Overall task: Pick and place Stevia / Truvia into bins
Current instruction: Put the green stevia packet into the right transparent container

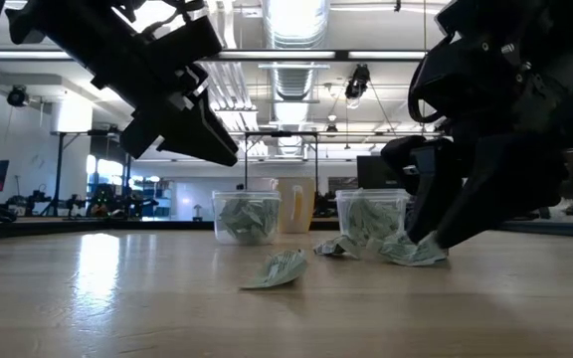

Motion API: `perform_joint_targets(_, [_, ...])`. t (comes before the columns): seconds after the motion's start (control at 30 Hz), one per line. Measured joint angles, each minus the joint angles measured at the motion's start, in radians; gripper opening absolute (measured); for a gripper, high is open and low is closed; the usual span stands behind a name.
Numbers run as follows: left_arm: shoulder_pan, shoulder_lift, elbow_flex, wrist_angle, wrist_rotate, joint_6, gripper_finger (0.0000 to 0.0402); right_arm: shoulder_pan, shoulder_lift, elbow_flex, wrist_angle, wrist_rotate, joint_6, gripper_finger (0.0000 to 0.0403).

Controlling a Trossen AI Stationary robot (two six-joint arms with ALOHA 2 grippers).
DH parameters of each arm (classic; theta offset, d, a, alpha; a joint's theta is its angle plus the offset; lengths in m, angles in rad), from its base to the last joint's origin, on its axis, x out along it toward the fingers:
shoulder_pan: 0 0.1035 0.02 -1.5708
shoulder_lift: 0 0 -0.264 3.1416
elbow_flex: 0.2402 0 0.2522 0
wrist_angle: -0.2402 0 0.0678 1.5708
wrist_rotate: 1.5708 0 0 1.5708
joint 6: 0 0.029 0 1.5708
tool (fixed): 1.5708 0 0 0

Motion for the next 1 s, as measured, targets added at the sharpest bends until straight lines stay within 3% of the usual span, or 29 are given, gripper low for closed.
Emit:
perform_joint_targets(0.43, [0.0,0.0,0.0,0.0,0.0,0.0,0.013,0.0,0.0,0.0,-0.002,0.0,-0.08,0.0014])
perform_joint_targets(0.73, [0.001,0.0,0.0,0.0,0.0,0.001,0.013,0.0,-0.023,0.0,0.011,0.001,-0.134,0.0009])
perform_joint_targets(1.0, [0.0,0.0,0.0,0.001,0.0,0.002,0.013,0.0,-0.127,0.015,0.01,0.03,-0.237,0.0009])
